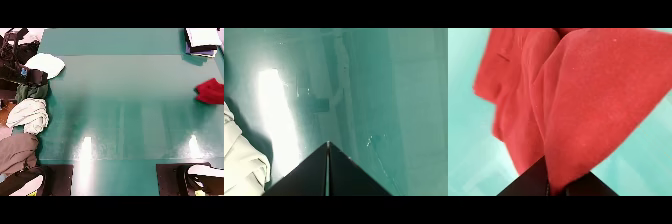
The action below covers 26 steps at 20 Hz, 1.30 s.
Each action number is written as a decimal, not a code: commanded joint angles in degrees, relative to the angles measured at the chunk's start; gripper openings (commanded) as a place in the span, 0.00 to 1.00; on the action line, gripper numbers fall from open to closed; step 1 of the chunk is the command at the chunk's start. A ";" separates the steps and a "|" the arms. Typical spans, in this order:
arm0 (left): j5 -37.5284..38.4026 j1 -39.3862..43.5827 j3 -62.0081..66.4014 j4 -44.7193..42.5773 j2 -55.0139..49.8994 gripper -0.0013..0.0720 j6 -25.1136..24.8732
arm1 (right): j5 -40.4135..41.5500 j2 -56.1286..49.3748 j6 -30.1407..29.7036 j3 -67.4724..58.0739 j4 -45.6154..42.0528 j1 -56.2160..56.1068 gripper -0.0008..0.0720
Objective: Fold the shirts.
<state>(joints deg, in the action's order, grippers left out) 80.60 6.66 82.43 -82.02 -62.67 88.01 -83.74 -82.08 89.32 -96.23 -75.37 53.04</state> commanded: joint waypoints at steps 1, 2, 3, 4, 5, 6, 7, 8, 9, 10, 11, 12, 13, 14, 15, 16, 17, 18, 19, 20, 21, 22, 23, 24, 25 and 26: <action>-0.02 -0.02 0.00 0.02 0.00 0.05 0.11 | -6.14 0.94 3.82 1.31 -7.89 2.29 0.03; 0.00 -0.02 0.00 0.00 0.02 0.05 0.09 | -6.88 1.44 3.89 3.06 -8.26 2.19 0.03; 0.00 -0.02 0.00 0.00 0.00 0.05 0.09 | -7.26 2.10 3.89 5.25 -8.63 1.49 0.03; -0.02 -0.02 0.00 0.00 0.00 0.05 0.04 | -7.52 2.78 3.87 7.72 -8.94 0.96 0.03; 0.00 -0.02 0.00 0.00 0.00 0.05 0.04 | -7.78 3.41 3.87 9.84 -8.90 0.90 0.03; 0.02 -0.02 0.00 0.00 0.02 0.05 0.02 | -7.82 4.13 3.89 11.98 -8.92 0.90 0.04; 0.04 -0.02 0.00 -0.02 0.02 0.05 0.00 | -8.00 4.85 3.87 13.64 -8.90 1.07 0.05; 0.00 -0.02 0.00 0.00 0.00 0.05 -0.44 | -8.15 5.62 3.82 14.99 -8.90 1.57 0.21; 0.02 -0.02 0.00 -0.02 0.00 0.05 -0.87 | -8.63 6.25 3.80 15.82 -8.90 2.19 0.51; 0.00 -0.02 0.00 -0.02 0.00 0.05 -1.05 | -9.75 6.67 3.78 16.11 -8.90 3.13 0.82; -0.04 -0.02 0.00 -0.02 0.00 0.05 -1.05 | -11.13 6.95 3.80 15.87 -8.87 4.20 0.89; -0.04 -0.02 0.00 -0.02 0.00 0.05 -1.05 | -12.55 7.06 3.87 14.75 -8.85 5.64 0.89; -0.07 -0.02 0.00 -0.02 0.00 0.05 -1.05 | -13.79 7.06 4.28 12.90 -8.59 6.91 0.88; -0.15 -0.02 0.00 -0.04 0.00 0.05 -1.05 | -14.32 7.06 5.60 10.82 -7.78 7.65 0.87; -0.61 -0.02 0.00 -0.04 0.00 0.05 -1.03 | -14.86 7.06 6.05 8.46 -5.05 7.82 0.82; -1.40 -0.02 0.00 -0.04 0.00 0.05 -0.98 | -15.13 7.08 6.16 6.38 -1.55 7.50 0.79; -1.90 -0.02 0.00 -0.02 0.02 0.05 -0.96 | -15.28 7.26 6.23 4.72 2.58 6.69 0.79; -2.01 -0.02 0.00 0.00 0.02 0.05 -0.98 | -15.23 7.87 6.23 3.61 7.13 5.11 0.78; -2.21 -0.02 0.02 0.00 0.00 0.05 -0.98 | -14.51 8.66 6.21 3.08 10.62 2.95 0.78; -2.19 -0.02 0.02 0.00 0.00 0.05 -0.96 | -13.44 9.79 6.19 3.06 13.42 -0.09 0.77; -2.19 -0.02 0.02 0.00 0.00 0.05 -0.98 | -12.28 10.93 5.77 3.08 14.67 -3.76 0.58; -2.19 -0.02 0.02 0.00 0.00 0.05 -0.98 | -11.69 12.00 4.90 3.08 14.69 -7.58 0.24; -2.19 -0.02 0.02 0.00 0.02 0.05 -0.96 | -11.19 12.94 3.48 3.08 14.49 -12.00 0.04; -2.19 -0.02 0.02 0.00 0.02 0.05 -0.98 | -10.73 13.75 3.13 3.08 13.92 -16.24 0.03; -2.19 -0.02 0.02 0.00 0.00 0.05 -0.98 | -10.69 14.49 3.13 3.08 13.90 -20.63 0.03; -2.19 -0.02 0.02 0.00 0.00 0.05 -0.98 | -10.64 15.10 3.10 3.08 13.88 -24.55 0.03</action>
<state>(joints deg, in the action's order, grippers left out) 78.59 6.68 82.43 -82.02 -62.67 87.05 -95.53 -69.12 93.54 -92.77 -63.42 38.87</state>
